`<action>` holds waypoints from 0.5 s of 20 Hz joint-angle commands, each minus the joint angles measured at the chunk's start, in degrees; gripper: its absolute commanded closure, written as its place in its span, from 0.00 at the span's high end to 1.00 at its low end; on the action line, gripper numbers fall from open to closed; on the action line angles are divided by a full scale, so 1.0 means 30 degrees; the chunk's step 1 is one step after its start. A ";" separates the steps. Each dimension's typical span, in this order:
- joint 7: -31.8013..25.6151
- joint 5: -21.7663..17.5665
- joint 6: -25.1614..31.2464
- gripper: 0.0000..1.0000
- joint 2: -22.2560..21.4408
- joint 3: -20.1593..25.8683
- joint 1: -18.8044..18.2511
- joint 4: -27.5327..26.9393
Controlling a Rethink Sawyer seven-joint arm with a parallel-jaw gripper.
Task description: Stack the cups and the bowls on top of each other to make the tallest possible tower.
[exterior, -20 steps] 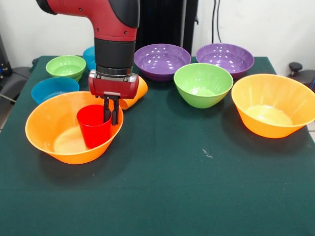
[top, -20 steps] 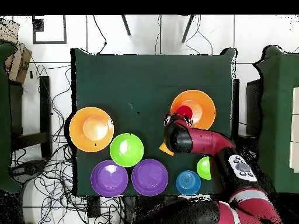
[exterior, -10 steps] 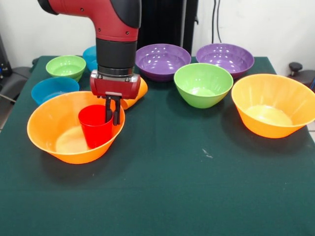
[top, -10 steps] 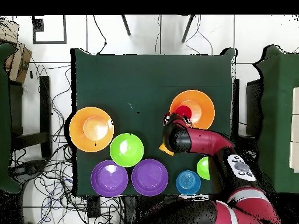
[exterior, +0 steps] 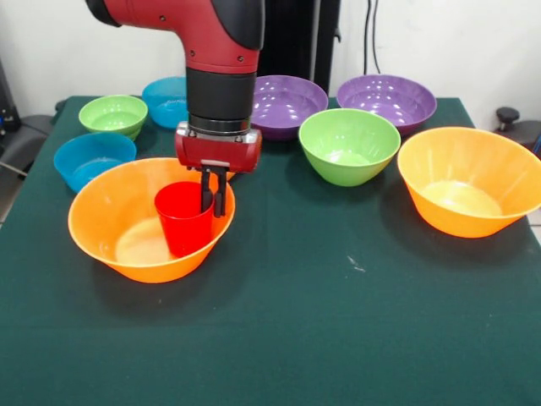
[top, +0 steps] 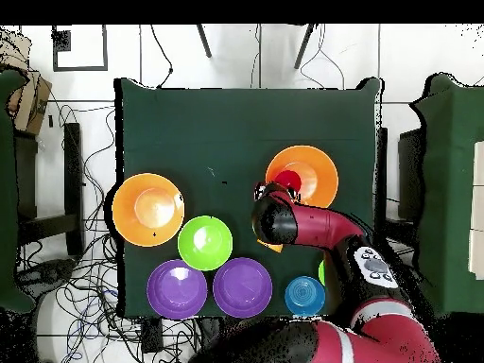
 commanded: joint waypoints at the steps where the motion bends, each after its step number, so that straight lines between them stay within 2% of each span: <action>1: 0.4446 0.1473 -0.0201 0.00 0.1791 0.1023 0.1790 0.1507; 10: 0.5272 0.3063 -0.0420 0.00 0.2118 0.0589 0.4039 0.0799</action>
